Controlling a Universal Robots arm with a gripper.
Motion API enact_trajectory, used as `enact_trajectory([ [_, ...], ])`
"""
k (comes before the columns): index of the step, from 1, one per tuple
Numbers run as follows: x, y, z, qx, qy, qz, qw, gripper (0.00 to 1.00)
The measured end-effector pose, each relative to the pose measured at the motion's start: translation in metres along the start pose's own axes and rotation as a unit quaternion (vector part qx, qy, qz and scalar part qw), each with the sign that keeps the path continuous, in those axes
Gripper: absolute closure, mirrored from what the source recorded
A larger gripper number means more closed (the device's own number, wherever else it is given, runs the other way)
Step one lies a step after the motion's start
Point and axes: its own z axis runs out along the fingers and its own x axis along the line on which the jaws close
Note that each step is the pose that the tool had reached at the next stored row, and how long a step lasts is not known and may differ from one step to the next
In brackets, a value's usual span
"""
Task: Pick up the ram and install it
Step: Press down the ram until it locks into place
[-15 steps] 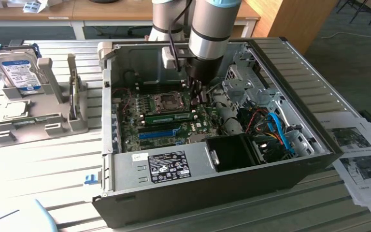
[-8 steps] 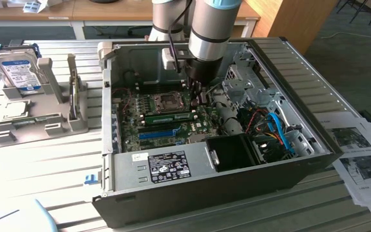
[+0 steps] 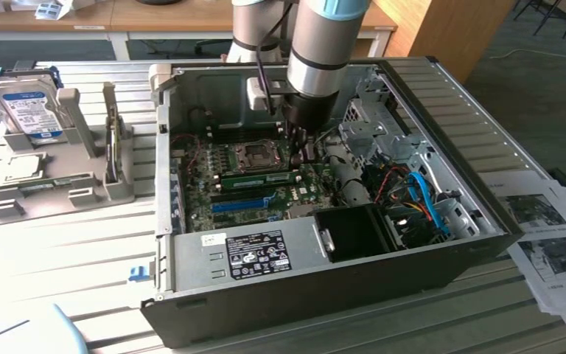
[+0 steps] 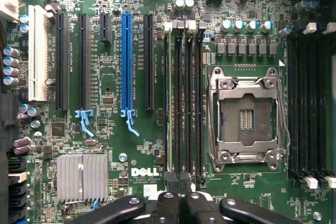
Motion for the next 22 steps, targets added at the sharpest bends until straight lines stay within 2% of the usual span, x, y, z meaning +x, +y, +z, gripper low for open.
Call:
enact_trajectory([
  [4, 0.0002, 0.0, 0.0037, 0.0, 0.0, 0.0, 1.0, 0.91],
  [22, 0.0002, -0.0024, 0.006, 0.0, 0.0001, 0.0, 1.0, 0.91],
])
